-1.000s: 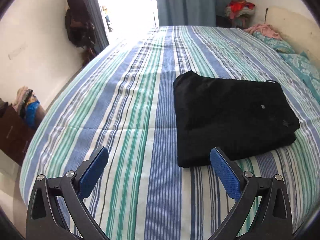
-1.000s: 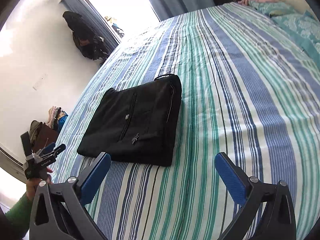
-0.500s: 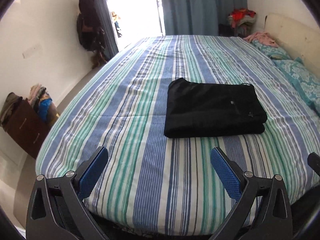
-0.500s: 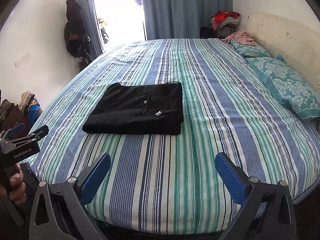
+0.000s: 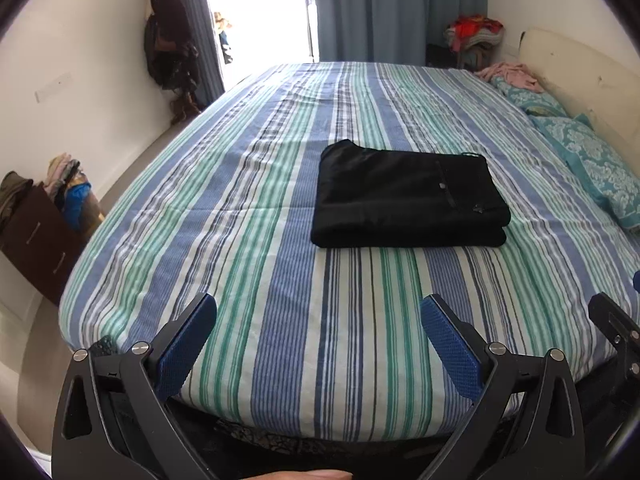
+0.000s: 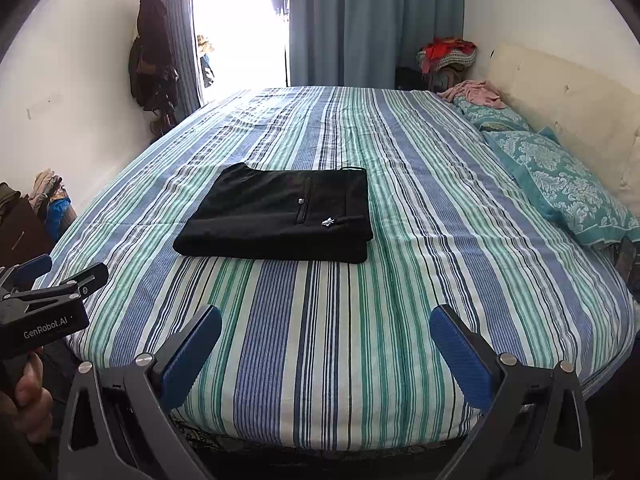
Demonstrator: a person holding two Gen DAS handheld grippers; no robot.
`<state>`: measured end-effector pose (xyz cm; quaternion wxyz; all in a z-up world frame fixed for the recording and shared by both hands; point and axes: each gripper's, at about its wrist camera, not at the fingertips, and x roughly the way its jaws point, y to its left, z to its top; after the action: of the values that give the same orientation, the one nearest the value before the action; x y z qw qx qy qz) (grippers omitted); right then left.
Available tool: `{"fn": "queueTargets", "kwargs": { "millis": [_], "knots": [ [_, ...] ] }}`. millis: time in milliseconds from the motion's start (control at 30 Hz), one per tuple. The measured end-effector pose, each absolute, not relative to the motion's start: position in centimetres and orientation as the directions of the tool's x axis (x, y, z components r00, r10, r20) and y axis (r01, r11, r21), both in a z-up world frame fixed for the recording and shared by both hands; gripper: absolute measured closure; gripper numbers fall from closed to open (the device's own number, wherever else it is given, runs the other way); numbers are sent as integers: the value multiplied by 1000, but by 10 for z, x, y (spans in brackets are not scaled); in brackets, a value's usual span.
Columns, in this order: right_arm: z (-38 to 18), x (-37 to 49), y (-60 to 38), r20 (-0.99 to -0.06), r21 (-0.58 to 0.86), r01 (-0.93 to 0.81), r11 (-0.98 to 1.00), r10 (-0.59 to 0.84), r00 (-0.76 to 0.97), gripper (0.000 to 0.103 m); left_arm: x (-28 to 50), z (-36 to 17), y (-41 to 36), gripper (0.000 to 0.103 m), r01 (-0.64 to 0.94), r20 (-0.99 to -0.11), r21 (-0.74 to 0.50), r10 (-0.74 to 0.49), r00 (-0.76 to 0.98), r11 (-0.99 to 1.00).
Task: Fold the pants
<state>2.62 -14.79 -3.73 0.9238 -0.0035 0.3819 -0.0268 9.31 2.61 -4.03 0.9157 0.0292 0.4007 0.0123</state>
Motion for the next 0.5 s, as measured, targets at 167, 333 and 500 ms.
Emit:
{"fn": "queueTargets", "kwargs": {
  "millis": [167,333,500],
  "knots": [
    [-33,24,-142,-701,-57,49,997,-74,709,0,90,-44,21,1,32,-744,50,16,668,998],
    [-36,23,-139,-710,-65,48,997,-80,700,0,88,-44,21,1,41,-749,47,8,662,998],
    [-38,24,-137,-715,-72,44,996,-83,694,0,86,-42,24,1,26,-740,69,34,672,997]
  ]
}}
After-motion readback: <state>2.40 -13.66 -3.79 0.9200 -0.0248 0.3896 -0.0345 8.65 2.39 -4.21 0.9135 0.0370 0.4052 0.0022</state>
